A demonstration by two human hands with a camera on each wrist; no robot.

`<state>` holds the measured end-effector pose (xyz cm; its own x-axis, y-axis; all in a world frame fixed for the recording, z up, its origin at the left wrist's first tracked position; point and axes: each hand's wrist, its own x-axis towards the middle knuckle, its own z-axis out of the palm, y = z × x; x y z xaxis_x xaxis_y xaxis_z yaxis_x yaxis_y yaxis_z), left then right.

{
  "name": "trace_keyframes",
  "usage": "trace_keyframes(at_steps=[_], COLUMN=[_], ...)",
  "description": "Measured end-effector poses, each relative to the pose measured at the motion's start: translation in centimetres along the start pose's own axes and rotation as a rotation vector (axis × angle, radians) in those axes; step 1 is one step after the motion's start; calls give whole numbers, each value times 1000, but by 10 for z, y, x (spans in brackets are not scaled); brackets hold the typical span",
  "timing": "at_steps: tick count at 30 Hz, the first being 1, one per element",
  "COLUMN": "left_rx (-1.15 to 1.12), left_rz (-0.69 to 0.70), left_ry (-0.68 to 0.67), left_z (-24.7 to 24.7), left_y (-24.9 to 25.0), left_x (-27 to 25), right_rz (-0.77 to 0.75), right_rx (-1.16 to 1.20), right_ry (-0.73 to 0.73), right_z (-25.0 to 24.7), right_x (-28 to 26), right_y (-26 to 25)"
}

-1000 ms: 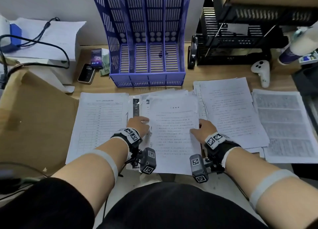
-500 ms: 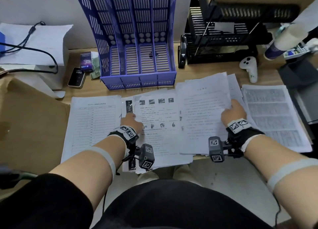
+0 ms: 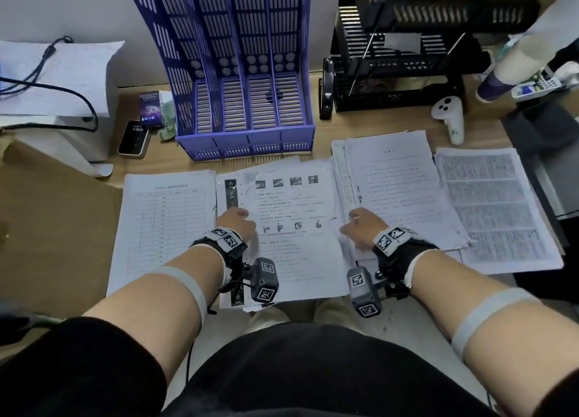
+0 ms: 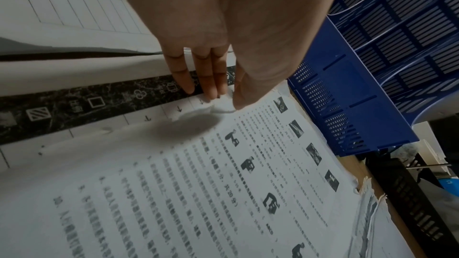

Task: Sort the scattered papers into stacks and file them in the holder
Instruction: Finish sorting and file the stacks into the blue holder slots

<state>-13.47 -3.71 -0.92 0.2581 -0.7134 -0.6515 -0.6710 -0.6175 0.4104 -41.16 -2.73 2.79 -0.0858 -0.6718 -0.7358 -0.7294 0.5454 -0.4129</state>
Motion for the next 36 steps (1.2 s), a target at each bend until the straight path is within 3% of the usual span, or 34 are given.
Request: trace_keyframes(at_steps=[4, 10, 16, 22, 25, 29, 36], left_rx=[-52, -124, -154, -221, -311, -226, -394], left_rz=[60, 63, 20, 31, 32, 55, 105], left_ry=[-52, -107, -73, -115, -202, -227, -261], left_z=[-1, 4, 1, 2, 3, 5, 7], left_y=[-2, -4, 1, 12, 20, 24, 28], left_x=[-6, -14, -16, -22, -28, -34, -29], right_rz=[-55, -156, -102, -122, -162, -147, -87], right_rx=[25, -1, 51, 193, 245, 267, 124], right_ry=[64, 204, 424, 396, 350, 261, 420], right_z=[22, 13, -2, -9, -12, -18, -23], right_x=[2, 1, 8, 9, 7, 6, 3], right_y=[1, 5, 15, 29, 27, 27, 30])
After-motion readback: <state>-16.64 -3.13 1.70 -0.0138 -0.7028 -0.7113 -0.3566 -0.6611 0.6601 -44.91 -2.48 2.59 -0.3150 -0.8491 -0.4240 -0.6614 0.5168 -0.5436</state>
